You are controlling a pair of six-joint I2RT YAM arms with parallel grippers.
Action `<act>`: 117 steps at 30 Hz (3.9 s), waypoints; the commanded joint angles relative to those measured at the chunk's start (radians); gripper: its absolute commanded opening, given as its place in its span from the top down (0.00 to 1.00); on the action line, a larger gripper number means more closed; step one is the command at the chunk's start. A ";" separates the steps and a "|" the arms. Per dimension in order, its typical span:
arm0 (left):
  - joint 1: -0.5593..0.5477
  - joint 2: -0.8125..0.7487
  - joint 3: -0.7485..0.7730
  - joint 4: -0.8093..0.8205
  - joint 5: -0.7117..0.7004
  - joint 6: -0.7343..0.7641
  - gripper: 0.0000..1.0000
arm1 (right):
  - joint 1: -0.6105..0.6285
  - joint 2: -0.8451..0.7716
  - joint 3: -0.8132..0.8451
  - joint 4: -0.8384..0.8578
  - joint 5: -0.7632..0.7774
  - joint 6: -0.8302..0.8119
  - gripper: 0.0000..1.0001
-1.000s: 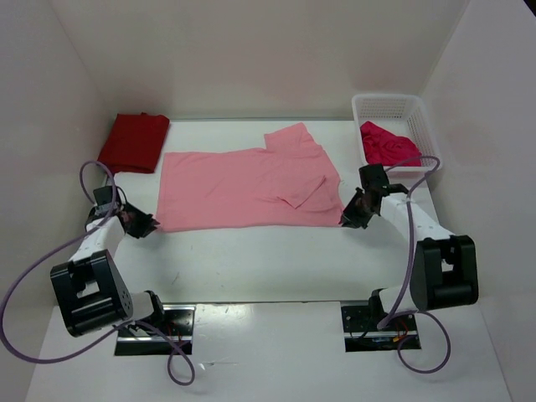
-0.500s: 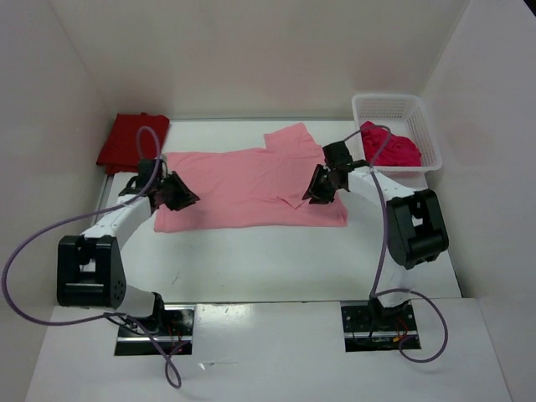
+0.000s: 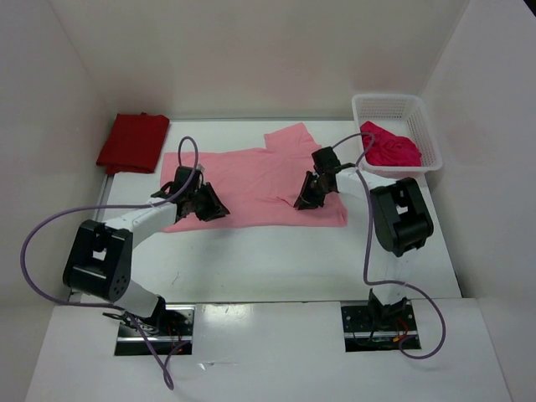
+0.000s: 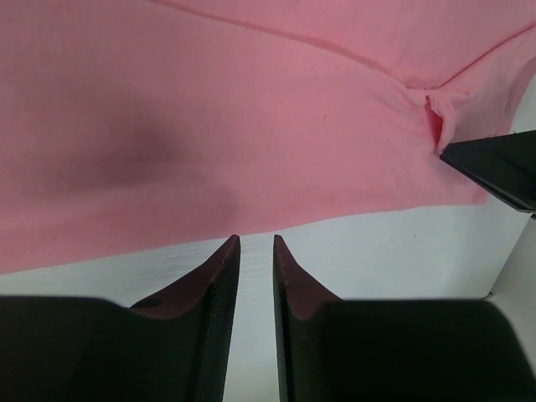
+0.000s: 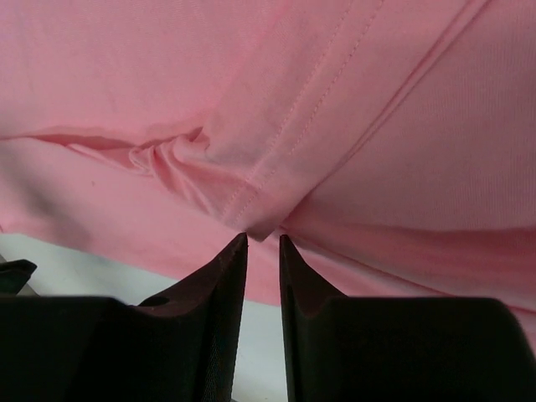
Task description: Fold and stack the t-shirts
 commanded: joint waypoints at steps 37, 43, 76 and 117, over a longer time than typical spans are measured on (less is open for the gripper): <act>-0.009 0.027 0.043 0.007 -0.071 0.017 0.71 | 0.072 0.266 0.536 -0.088 0.101 -0.046 0.58; -0.027 0.049 0.084 -0.002 -0.071 0.049 0.71 | 0.072 0.034 0.243 -0.025 0.169 -0.056 0.75; -0.061 0.071 0.103 -0.020 -0.098 0.099 0.72 | 0.081 -0.073 0.044 -0.050 0.238 -0.089 0.97; 0.268 -0.075 0.214 -0.162 0.011 0.093 0.83 | 0.028 -0.428 -0.087 -0.185 0.126 -0.037 1.00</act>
